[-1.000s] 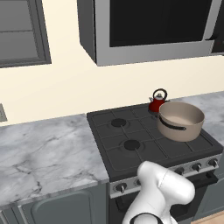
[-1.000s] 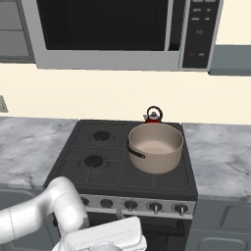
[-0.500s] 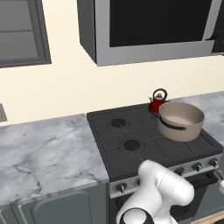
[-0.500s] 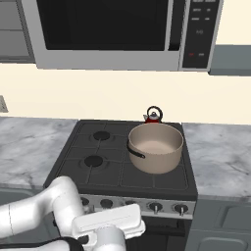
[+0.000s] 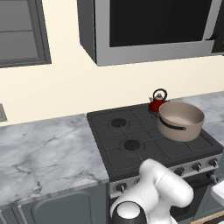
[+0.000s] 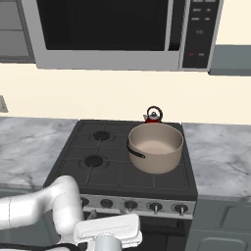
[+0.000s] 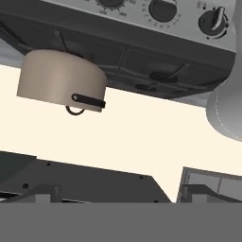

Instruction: Pick the kettle from the cabinet and place it on a stove burner. Then pick the pot from the counter and place it on another stove burner. Finally, turn both burners on.

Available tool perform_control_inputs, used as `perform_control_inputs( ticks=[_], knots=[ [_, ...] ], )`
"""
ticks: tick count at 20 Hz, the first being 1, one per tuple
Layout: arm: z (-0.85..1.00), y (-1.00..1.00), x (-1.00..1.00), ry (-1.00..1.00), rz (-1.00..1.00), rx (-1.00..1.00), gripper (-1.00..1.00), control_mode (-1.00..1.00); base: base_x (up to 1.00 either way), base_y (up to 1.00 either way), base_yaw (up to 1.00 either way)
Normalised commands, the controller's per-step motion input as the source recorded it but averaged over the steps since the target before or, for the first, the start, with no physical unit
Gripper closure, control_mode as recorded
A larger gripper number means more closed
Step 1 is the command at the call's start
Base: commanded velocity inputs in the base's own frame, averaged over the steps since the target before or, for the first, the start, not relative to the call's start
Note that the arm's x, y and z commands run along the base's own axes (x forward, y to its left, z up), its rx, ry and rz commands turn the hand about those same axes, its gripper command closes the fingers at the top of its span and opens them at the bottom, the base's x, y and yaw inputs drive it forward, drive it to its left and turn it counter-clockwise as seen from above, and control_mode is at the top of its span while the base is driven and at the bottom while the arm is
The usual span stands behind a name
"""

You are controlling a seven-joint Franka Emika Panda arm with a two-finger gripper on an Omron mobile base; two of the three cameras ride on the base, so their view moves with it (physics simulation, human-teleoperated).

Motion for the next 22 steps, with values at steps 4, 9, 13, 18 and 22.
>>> perform_control_inputs(
  ticks=[4, 9, 13, 18, 22],
  knots=[
    [-0.21, -0.10, 0.21, 0.00, -0.09, 0.00, -1.00, -1.00, 0.00, 0.00, 0.00],
    [-0.31, -0.29, 0.06, -0.01, -0.11, 0.00, -1.00, -1.00, 0.00, 0.00, 0.00],
    [-0.17, -0.21, 0.08, 0.00, -0.10, 0.00, -1.00, -1.00, 0.00, 0.00, 0.00],
    [-0.04, 0.00, 0.26, 0.00, -0.01, 0.00, -1.00, -1.00, 0.00, 0.00, 0.00],
    [-0.33, -0.13, 0.26, -0.02, 0.00, -0.04, -1.00, -1.00, 0.00, 0.00, 0.00]
  ],
)
